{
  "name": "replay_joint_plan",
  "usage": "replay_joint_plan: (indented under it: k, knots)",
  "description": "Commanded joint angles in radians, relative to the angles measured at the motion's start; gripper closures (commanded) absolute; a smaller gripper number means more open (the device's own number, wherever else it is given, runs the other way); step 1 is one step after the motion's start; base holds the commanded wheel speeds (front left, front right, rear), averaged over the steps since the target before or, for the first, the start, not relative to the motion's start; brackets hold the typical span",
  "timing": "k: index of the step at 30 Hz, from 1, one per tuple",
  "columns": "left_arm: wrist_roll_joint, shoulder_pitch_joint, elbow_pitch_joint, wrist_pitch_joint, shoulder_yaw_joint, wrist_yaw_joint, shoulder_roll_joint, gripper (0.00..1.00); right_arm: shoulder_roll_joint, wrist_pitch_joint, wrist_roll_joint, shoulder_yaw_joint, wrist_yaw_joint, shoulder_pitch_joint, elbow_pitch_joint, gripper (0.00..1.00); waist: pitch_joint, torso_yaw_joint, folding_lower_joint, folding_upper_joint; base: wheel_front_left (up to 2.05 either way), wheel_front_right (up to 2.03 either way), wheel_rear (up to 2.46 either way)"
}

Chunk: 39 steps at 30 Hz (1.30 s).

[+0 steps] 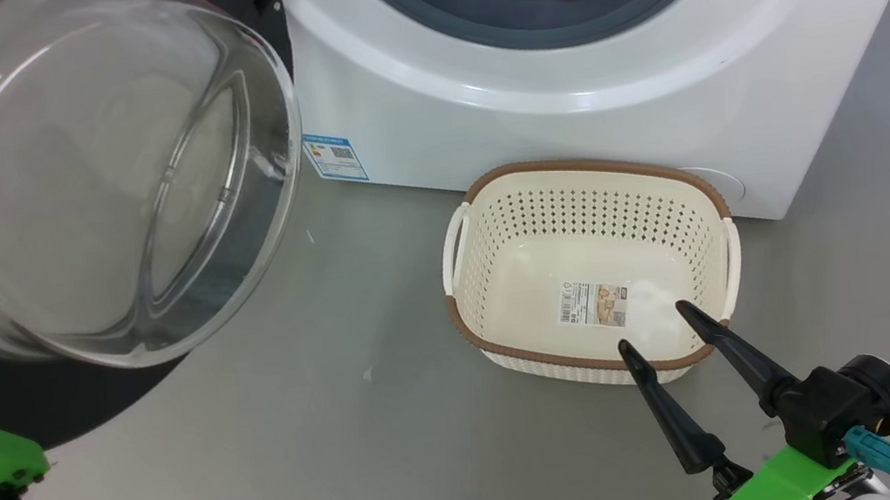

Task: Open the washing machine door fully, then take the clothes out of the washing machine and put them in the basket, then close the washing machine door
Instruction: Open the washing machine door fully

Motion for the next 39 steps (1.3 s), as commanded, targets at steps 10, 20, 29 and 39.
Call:
replay_joint_plan:
  k: [10,20,29,39]
  knots:
    - [0.04,-0.012,-0.035,-0.005,0.094,-0.026,0.043,1.0,0.002,-0.014,0.004,0.021,0.006,-0.029,-0.01,0.0,-0.003,-0.035,0.0,0.0,0.0,0.0,0.0]
    - [0.091,0.046,-0.2,-0.005,0.094,-0.056,0.002,0.0,0.002,-0.042,0.035,0.017,0.006,-0.033,0.029,0.0,-0.056,-0.066,0.0,0.0,0.0,0.0,0.0]
    - [0.105,0.117,-0.42,-0.005,0.026,-0.086,-0.042,0.0,0.002,-0.065,0.073,0.019,0.006,-0.029,0.064,0.0,-0.107,-0.102,0.0,0.0,0.0,0.0,0.0]
    - [0.043,0.195,-0.565,0.046,-0.172,-0.178,-0.065,0.0,0.002,-0.075,0.083,-0.025,0.006,-0.028,0.082,0.0,-0.136,-0.165,0.0,0.0,0.0,0.0,0.0]
